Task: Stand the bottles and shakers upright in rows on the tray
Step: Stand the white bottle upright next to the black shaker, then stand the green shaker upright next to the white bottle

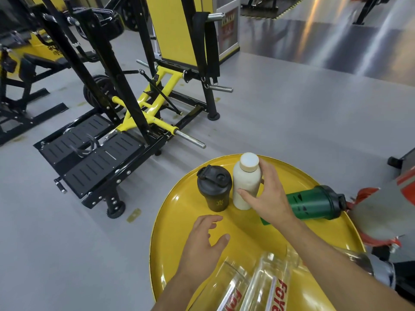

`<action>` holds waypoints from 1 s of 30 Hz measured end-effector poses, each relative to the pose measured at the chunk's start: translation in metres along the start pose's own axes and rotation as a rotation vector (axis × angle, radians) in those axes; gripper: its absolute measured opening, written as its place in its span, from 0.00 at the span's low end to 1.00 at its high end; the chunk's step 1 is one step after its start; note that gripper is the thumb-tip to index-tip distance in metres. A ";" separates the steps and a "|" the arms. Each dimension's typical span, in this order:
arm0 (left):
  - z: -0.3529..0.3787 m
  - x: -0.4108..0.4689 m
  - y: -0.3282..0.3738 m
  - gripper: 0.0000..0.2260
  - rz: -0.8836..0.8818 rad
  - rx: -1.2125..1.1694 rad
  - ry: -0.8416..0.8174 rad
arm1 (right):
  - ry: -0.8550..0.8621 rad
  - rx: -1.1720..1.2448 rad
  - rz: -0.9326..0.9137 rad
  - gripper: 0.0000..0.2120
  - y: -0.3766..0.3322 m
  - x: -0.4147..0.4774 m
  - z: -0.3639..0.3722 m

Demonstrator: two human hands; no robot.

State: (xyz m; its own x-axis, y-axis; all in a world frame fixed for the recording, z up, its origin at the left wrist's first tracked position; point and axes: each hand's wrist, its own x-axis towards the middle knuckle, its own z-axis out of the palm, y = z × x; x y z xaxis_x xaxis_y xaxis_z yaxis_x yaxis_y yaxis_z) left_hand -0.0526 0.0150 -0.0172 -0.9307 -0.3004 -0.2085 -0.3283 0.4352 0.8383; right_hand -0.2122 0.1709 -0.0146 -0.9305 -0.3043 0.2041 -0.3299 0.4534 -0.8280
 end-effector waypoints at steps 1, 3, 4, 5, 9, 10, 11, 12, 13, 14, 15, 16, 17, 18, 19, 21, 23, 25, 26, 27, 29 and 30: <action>0.000 0.001 0.000 0.16 0.007 0.008 -0.002 | -0.009 -0.006 0.008 0.42 0.000 -0.001 -0.001; 0.000 0.002 -0.001 0.16 0.020 0.031 -0.012 | -0.030 -0.018 0.018 0.43 0.000 -0.002 -0.003; 0.001 0.003 0.000 0.17 0.030 0.050 -0.021 | -0.043 -0.029 0.023 0.44 0.001 -0.004 -0.005; 0.001 0.004 0.000 0.17 0.039 0.073 -0.031 | -0.057 -0.047 0.029 0.45 0.001 -0.005 -0.008; 0.002 0.008 0.005 0.21 0.084 0.135 -0.057 | -0.066 -0.117 0.067 0.40 0.004 -0.016 -0.018; 0.003 0.009 0.006 0.21 0.100 0.153 -0.059 | -0.061 -0.130 0.076 0.37 0.004 -0.020 -0.021; 0.003 0.010 0.008 0.22 0.115 0.169 -0.064 | -0.059 -0.145 0.082 0.33 0.004 -0.024 -0.025; 0.003 0.010 0.011 0.22 0.130 0.185 -0.071 | -0.057 -0.167 0.083 0.29 0.004 -0.028 -0.029; 0.004 0.011 0.013 0.22 0.143 0.200 -0.076 | -0.060 -0.199 0.081 0.26 0.004 -0.032 -0.034; 0.005 0.012 0.015 0.23 0.153 0.212 -0.079 | -0.065 -0.238 0.075 0.23 0.004 -0.036 -0.039; 0.007 0.013 0.016 0.23 0.160 0.221 -0.083 | -0.073 -0.276 0.072 0.21 0.005 -0.040 -0.044; 0.009 0.015 0.018 0.23 0.168 0.227 -0.087 | -0.086 -0.306 0.081 0.20 0.008 -0.043 -0.049; 0.011 0.016 0.019 0.22 0.174 0.228 -0.092 | -0.097 -0.325 0.103 0.19 0.010 -0.047 -0.054; 0.013 0.016 0.020 0.22 0.176 0.225 -0.101 | -0.099 -0.332 0.138 0.18 0.013 -0.050 -0.059; 0.016 0.016 0.022 0.22 0.174 0.219 -0.111 | -0.087 -0.328 0.181 0.18 0.016 -0.054 -0.065; 0.021 0.016 0.024 0.23 0.167 0.214 -0.138 | -0.025 -0.287 0.287 0.15 0.023 -0.060 -0.075; 0.027 0.017 0.025 0.22 0.165 0.220 -0.166 | 0.061 -0.232 0.387 0.15 0.032 -0.066 -0.084; 0.031 0.019 0.026 0.22 0.169 0.226 -0.184 | 0.159 -0.175 0.496 0.15 0.040 -0.069 -0.095; 0.033 0.020 0.026 0.22 0.171 0.236 -0.191 | 0.212 -0.144 0.550 0.16 0.043 -0.071 -0.101; 0.035 0.021 0.026 0.21 0.173 0.248 -0.196 | 0.262 -0.117 0.597 0.17 0.047 -0.071 -0.107; 0.039 0.024 0.024 0.21 0.170 0.271 -0.212 | 0.324 -0.090 0.681 0.19 0.054 -0.071 -0.115; 0.041 0.025 0.024 0.21 0.167 0.279 -0.221 | 0.329 -0.093 0.712 0.21 0.056 -0.071 -0.117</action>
State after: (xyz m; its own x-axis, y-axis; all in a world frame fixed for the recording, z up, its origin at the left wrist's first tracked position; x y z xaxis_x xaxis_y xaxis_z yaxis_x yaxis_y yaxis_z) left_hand -0.0906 0.0525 -0.0232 -0.9773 -0.0291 -0.2101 -0.1724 0.6859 0.7070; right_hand -0.1829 0.3158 -0.0142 -0.9175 0.3423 -0.2026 0.3643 0.5188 -0.7734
